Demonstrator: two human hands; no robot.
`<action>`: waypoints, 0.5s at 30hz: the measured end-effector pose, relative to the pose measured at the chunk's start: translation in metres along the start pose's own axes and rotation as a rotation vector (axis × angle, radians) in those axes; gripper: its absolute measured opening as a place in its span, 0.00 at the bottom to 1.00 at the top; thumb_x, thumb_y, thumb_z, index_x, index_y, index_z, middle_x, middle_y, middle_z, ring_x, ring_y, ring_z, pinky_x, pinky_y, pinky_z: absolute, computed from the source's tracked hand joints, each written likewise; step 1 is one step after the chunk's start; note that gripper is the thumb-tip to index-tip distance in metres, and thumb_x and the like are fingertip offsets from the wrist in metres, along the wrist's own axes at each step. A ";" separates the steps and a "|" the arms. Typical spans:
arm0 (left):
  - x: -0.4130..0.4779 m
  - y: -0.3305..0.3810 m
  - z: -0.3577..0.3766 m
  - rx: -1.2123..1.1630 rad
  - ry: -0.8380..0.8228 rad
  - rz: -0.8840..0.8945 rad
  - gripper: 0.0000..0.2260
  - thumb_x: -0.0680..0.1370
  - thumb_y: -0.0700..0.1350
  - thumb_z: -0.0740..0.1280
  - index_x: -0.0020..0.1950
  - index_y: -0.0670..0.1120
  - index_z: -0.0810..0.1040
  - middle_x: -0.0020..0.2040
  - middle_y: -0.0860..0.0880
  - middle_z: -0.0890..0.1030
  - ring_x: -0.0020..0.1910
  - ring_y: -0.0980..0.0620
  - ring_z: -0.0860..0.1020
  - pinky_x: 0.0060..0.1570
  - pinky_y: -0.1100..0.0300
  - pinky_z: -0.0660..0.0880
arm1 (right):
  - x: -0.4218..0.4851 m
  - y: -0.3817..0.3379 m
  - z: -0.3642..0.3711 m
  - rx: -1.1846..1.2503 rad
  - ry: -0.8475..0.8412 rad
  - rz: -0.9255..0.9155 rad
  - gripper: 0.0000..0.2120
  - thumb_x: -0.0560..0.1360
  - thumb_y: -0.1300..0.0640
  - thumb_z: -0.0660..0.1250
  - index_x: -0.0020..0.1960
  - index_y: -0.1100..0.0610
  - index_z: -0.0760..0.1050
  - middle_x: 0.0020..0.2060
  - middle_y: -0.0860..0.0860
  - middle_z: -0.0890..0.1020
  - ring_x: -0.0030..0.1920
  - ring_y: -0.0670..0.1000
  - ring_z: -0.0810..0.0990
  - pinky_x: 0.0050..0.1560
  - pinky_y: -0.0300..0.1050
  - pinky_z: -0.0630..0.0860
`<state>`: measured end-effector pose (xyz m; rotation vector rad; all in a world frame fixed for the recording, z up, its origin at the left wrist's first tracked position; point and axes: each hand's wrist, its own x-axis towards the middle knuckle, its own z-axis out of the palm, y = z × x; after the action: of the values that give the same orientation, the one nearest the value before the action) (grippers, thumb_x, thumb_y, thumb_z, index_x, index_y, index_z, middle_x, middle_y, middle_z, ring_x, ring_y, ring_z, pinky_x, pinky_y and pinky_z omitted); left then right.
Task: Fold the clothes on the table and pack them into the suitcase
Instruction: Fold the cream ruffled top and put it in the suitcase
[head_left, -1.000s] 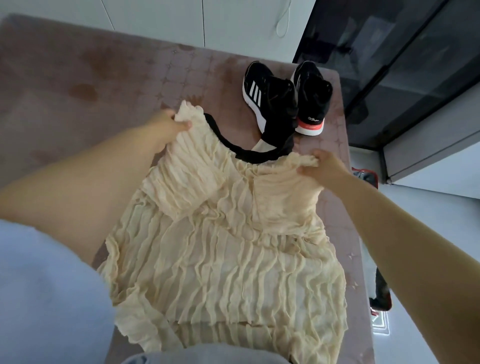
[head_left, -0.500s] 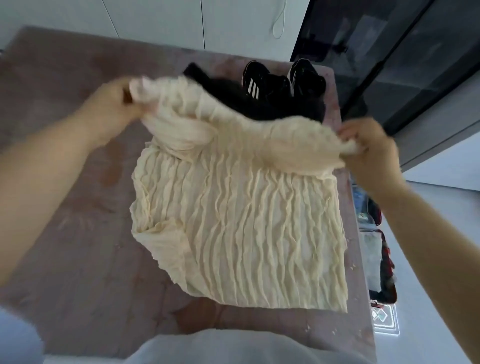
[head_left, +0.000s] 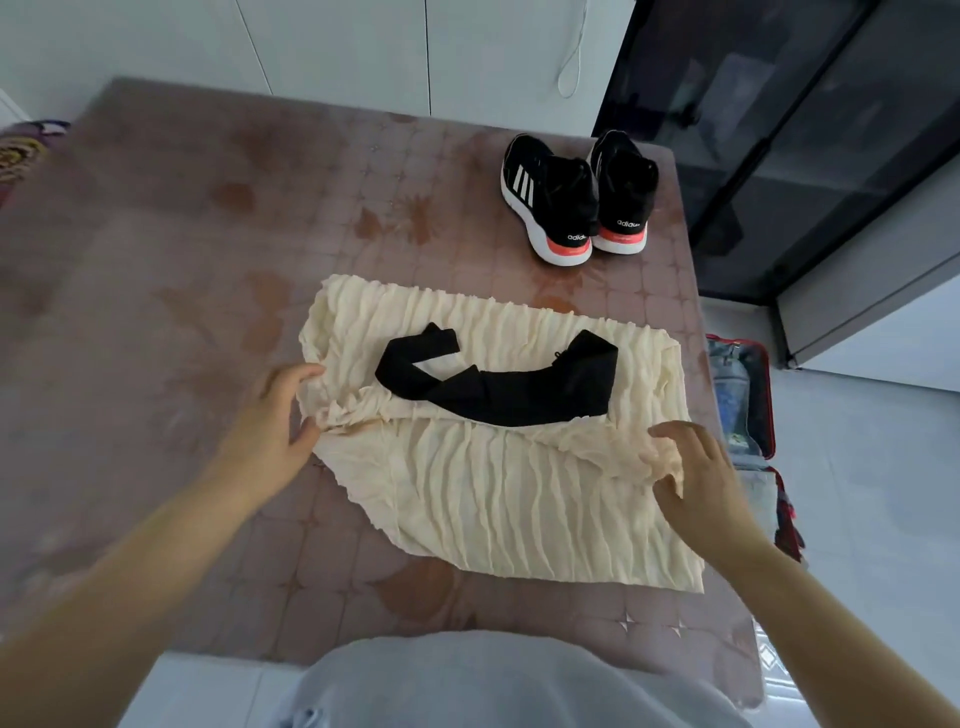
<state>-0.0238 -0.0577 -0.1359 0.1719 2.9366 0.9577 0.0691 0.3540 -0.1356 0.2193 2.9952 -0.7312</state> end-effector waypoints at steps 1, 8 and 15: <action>-0.006 0.004 0.001 0.011 -0.015 0.065 0.18 0.74 0.33 0.66 0.63 0.45 0.73 0.58 0.49 0.73 0.55 0.48 0.73 0.52 0.62 0.68 | -0.001 -0.010 0.003 0.024 0.001 -0.016 0.21 0.69 0.70 0.65 0.59 0.56 0.73 0.57 0.49 0.73 0.58 0.54 0.71 0.57 0.44 0.66; -0.011 0.018 0.019 0.391 -0.299 0.307 0.23 0.78 0.48 0.63 0.72 0.52 0.64 0.69 0.55 0.67 0.65 0.56 0.57 0.65 0.56 0.57 | -0.025 -0.072 0.056 0.081 -0.234 -0.258 0.13 0.71 0.62 0.65 0.54 0.52 0.77 0.53 0.46 0.75 0.57 0.51 0.73 0.59 0.41 0.68; -0.008 0.007 -0.001 0.282 -0.386 0.312 0.03 0.76 0.51 0.66 0.47 0.59 0.78 0.51 0.61 0.75 0.53 0.60 0.63 0.60 0.62 0.61 | -0.014 -0.091 0.063 0.104 -0.243 -0.278 0.15 0.72 0.60 0.65 0.58 0.53 0.76 0.60 0.49 0.74 0.62 0.52 0.71 0.65 0.47 0.65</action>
<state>-0.0150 -0.0537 -0.1305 0.7526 2.7049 0.4552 0.0700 0.2429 -0.1487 -0.2698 2.7856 -0.8666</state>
